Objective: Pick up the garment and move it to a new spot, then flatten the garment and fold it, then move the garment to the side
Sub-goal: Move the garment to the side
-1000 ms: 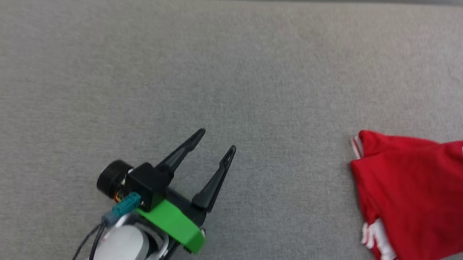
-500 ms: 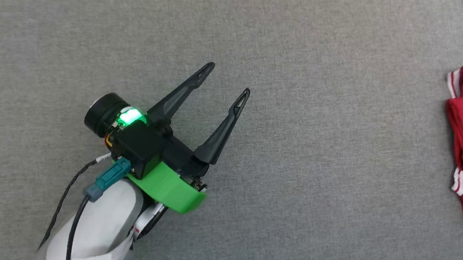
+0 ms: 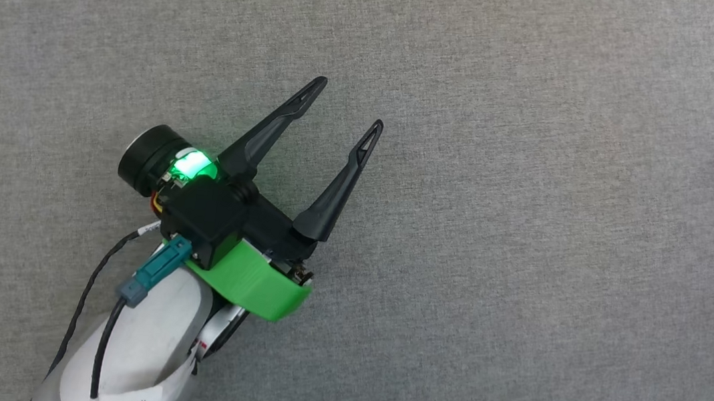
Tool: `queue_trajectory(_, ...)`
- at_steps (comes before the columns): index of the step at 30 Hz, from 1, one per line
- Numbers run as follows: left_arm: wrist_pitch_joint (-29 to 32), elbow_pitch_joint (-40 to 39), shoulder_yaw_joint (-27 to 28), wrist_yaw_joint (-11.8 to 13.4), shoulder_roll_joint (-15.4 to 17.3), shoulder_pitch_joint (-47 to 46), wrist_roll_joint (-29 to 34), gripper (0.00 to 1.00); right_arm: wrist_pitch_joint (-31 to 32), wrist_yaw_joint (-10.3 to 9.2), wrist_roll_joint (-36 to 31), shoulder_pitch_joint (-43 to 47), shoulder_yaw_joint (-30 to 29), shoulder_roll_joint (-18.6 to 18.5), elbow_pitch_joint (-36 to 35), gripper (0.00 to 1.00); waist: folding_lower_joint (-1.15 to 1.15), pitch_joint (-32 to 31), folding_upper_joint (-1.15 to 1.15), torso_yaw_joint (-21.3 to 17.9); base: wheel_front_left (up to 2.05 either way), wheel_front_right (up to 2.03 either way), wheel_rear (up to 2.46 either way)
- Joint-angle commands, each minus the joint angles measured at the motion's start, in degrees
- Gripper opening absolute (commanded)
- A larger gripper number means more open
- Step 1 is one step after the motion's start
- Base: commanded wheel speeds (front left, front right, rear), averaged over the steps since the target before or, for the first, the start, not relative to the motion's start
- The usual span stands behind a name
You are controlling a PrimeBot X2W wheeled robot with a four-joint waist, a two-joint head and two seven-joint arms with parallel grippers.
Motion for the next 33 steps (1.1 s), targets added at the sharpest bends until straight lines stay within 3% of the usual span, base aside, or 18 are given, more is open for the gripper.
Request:
queue_trajectory(1,-0.31,-0.10,0.17,0.32,0.20,-1.07,0.31,1.00,-0.73,-0.11,-0.89,-1.09,-0.62,0.62,0.38,1.00,-0.01,-0.57,0.00,0.28,0.00,0.00,0.00)
queue_trajectory(9,-0.32,1.52,1.73,0.70,-1.40,0.65,-1.00,1.00,-2.51,-0.11,-2.29,-0.84,-1.79,1.86,0.69,1.00,-0.01,-6.77,0.00,1.53,0.00,0.00,0.00)
queue_trajectory(17,-0.32,5.53,6.94,0.90,-3.46,6.82,-2.70,1.00,-4.13,-0.11,1.18,1.05,-0.68,5.14,-6.53,1.00,-0.01,-17.42,0.00,3.48,0.00,0.00,0.00)
queue_trajectory(24,-0.32,8.68,12.60,1.37,-5.40,12.95,-3.42,1.00,-6.58,-0.11,7.16,5.71,-1.39,13.77,-17.93,1.00,-0.01,-25.79,0.00,5.95,0.00,0.00,0.00)
queue_trajectory(33,-0.32,10.00,17.46,1.24,-7.88,18.64,-2.88,1.00,-11.47,-0.11,10.34,16.05,-3.20,25.47,-29.14,1.00,-0.01,-31.44,0.00,9.38,0.00,0.00,0.00)
